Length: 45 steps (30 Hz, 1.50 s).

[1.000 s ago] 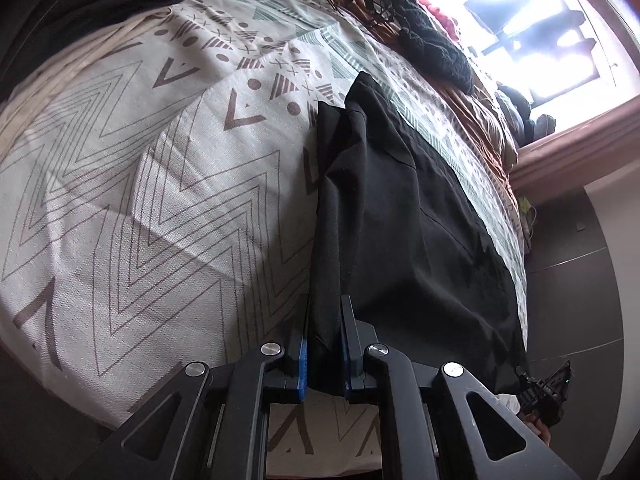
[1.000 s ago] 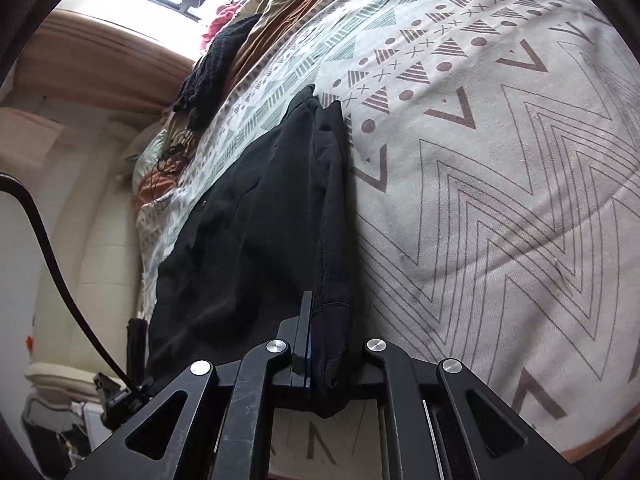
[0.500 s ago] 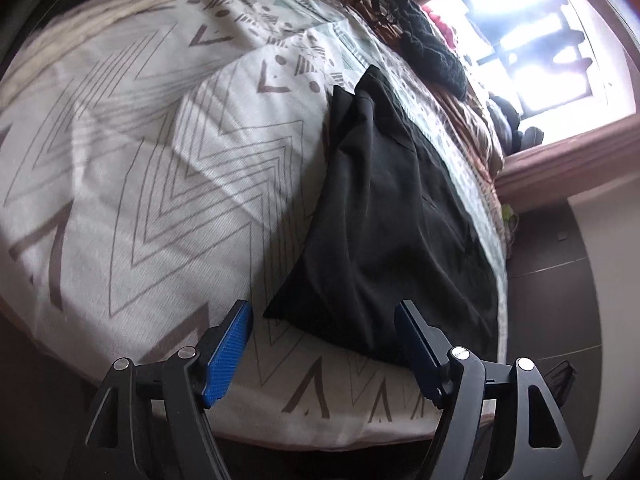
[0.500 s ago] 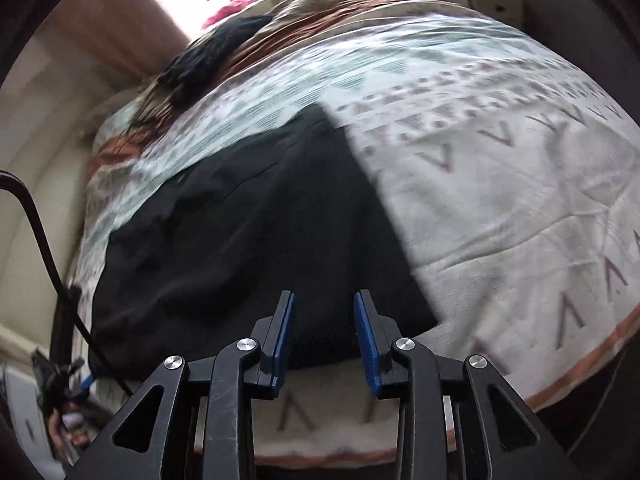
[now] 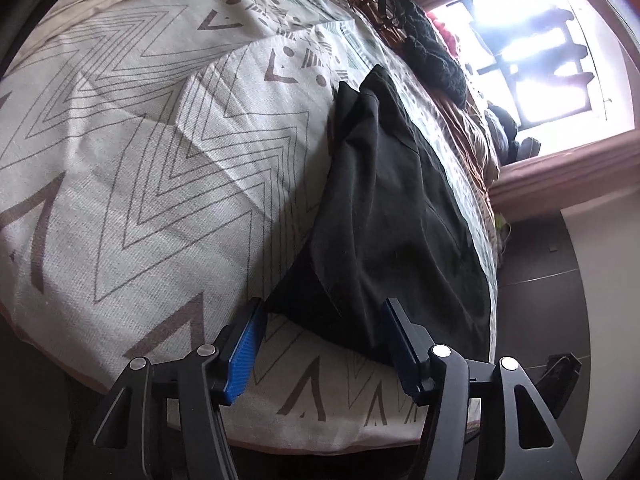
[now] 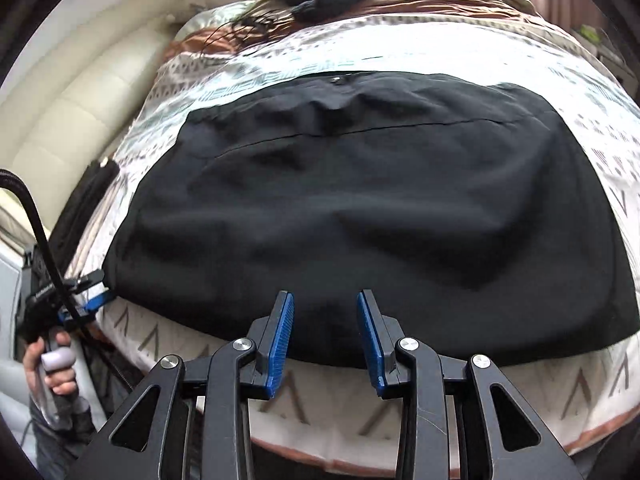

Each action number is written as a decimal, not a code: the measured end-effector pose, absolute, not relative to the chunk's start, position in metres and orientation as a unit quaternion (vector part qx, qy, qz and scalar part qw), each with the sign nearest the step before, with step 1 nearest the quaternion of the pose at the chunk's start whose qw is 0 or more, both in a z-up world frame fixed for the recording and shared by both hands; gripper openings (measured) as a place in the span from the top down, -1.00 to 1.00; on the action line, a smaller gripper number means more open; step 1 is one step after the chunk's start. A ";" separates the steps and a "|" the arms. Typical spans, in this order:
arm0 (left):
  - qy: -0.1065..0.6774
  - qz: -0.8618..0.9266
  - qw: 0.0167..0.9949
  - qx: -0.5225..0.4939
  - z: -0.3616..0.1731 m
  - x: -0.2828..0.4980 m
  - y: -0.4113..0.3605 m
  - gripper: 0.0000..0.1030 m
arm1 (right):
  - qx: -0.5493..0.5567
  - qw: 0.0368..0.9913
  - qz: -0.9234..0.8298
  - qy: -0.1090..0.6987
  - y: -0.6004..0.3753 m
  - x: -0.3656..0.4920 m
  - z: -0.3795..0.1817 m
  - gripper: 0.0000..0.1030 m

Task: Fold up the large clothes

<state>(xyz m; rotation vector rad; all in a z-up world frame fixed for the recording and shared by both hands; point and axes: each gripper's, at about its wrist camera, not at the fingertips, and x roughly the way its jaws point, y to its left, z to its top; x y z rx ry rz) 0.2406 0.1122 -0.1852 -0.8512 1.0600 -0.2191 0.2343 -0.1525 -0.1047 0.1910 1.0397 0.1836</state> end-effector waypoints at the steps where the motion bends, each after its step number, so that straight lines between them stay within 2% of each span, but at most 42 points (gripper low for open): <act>1: 0.489 -0.100 0.772 -0.393 -0.185 0.242 0.112 -0.16 | 0.084 0.859 0.087 0.498 -0.147 0.234 -0.105 0.34; 6: 0.489 -0.092 0.773 -0.394 -0.188 0.250 0.111 -0.11 | 0.054 0.859 0.072 0.503 -0.125 0.232 -0.112 0.32; 9: 0.495 -0.077 0.767 -0.401 -0.192 0.254 0.112 0.04 | 0.031 0.863 0.058 0.501 -0.116 0.228 -0.122 0.13; 12: 0.500 -0.069 0.767 -0.396 -0.191 0.258 0.109 0.06 | 0.023 0.859 0.049 0.510 -0.112 0.234 -0.135 0.08; 20: 0.500 -0.055 0.769 -0.395 -0.192 0.258 0.105 0.07 | 0.000 0.842 0.024 0.538 -0.106 0.281 -0.153 0.08; 29: 0.503 -0.031 0.765 -0.401 -0.190 0.261 0.100 0.07 | -0.001 0.841 0.020 0.541 -0.108 0.344 -0.149 0.08; 37: 0.505 0.008 0.766 -0.398 -0.190 0.260 0.097 0.27 | 0.011 0.841 0.013 0.541 -0.120 0.395 -0.144 0.08; 45: 0.509 0.023 0.764 -0.396 -0.191 0.260 0.095 0.33 | 0.015 0.846 0.001 0.533 -0.138 0.437 -0.141 0.10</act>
